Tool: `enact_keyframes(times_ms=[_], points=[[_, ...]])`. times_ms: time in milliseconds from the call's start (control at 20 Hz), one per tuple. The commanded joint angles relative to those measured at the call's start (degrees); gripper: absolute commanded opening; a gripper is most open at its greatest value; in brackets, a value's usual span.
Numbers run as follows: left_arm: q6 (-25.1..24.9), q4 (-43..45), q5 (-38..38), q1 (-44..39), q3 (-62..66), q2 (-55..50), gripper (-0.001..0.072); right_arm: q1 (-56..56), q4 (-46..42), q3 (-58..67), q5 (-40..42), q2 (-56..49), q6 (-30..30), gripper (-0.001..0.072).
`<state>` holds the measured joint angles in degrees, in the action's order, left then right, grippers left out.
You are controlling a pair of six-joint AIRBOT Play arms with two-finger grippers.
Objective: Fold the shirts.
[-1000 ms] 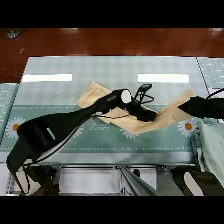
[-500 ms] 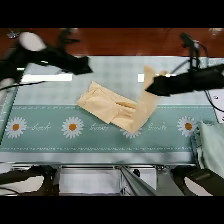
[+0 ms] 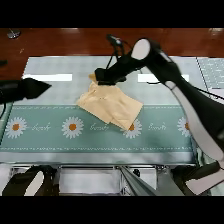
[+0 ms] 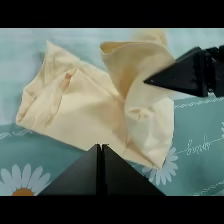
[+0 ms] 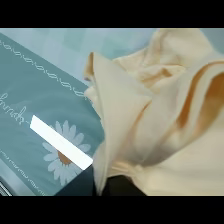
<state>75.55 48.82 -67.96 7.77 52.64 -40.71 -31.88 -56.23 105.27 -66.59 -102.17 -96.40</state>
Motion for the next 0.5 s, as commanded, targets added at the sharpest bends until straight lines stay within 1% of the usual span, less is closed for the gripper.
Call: enact_keyframes(times_ms=[0,50,100,150,200,250,300,450], points=[[-0.52,-0.44,0.9,0.9,-11.32,5.7,0.0017,-2.73,4.61,8.92,0.59,-11.32,-0.26,0.0039],[-0.52,-0.44,2.58,0.81,-13.75,5.46,0.0017,-2.93,5.79,10.36,0.57,-13.44,-0.35,0.005],[-0.55,-0.42,4.57,0.79,-15.78,5.22,0.0017,-3.15,7.91,11.08,0.35,-15.04,-0.42,0.0167],[-0.55,-0.42,7.15,0.79,-17.88,4.85,0.0017,-3.34,11.32,11.08,0.22,-16.13,0.39,0.0398],[-0.55,-0.39,9.73,0.79,-19.54,4.2,0.0017,-3.32,13.88,11.08,-0.35,-16.65,2.75,0.0646],[-0.55,-0.39,11.61,0.79,-20.52,3.37,0.0017,-2.29,14.08,11.08,-1.36,-16.39,3.91,0.0629],[-0.57,-0.15,12.57,0.79,-20.79,2.32,0.0017,-0.04,14.01,11.08,-3.23,-15.37,3.89,0.0628],[-0.57,-0.07,12.44,0.79,-20.79,0.07,0.0017,10.84,13.22,11.08,-13.88,-8.2,3.91,0.0628]])
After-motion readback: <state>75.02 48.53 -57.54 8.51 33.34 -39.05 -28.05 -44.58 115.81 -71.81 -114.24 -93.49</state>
